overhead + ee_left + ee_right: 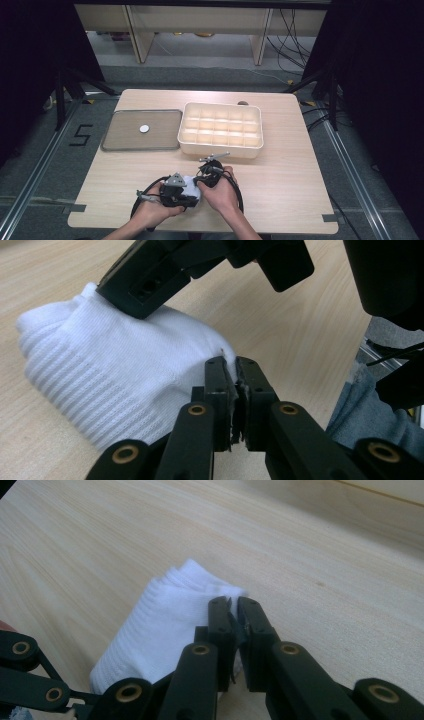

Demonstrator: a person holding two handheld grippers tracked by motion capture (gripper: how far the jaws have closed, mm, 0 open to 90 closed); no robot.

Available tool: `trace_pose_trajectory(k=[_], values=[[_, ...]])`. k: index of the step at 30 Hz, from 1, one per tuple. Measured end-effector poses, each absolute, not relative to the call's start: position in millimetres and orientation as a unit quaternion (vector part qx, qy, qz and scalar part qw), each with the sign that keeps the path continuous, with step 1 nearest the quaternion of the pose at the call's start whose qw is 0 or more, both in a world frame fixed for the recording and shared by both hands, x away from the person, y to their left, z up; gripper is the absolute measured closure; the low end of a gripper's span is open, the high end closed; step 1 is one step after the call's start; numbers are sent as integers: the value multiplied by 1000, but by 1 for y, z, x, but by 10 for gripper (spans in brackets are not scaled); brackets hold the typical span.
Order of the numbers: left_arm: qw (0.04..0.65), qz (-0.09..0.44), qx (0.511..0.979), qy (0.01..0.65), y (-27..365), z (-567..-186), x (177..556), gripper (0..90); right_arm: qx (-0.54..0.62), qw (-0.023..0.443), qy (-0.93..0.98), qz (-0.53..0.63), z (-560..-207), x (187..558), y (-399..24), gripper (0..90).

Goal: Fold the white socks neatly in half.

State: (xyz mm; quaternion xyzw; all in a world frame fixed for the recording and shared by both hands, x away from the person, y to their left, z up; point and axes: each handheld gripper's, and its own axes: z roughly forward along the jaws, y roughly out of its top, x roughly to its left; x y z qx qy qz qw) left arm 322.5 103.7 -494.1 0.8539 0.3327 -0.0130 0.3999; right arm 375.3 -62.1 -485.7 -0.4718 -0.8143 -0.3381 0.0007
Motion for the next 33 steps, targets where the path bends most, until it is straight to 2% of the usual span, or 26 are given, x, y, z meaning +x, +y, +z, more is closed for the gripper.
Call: trace_pose_trajectory(k=[2,5,7,13,18,23,26,33], values=[[404,-19,855,325,104,-493,322,809,-472,-1,-814,-338,-485,375,-62,855],[413,-24,853,317,105,-488,319,692,-468,-5,-816,-340,-485,374,-62,853],[415,-21,855,309,107,-484,318,657,-470,-12,-818,-333,-484,373,-62,852],[422,-25,854,303,119,-475,312,626,-465,-13,-816,-342,-485,374,-63,850],[444,-3,834,329,139,-464,316,582,-467,-9,-814,-346,-485,373,-63,848],[459,9,801,385,157,-468,335,480,-467,-10,-813,-347,-485,372,-63,832],[442,16,797,412,162,-474,343,437,-474,-13,-812,-340,-482,372,-64,790],[434,-9,786,441,161,-484,350,373,-478,-23,-806,-348,-471,368,-69,681]])
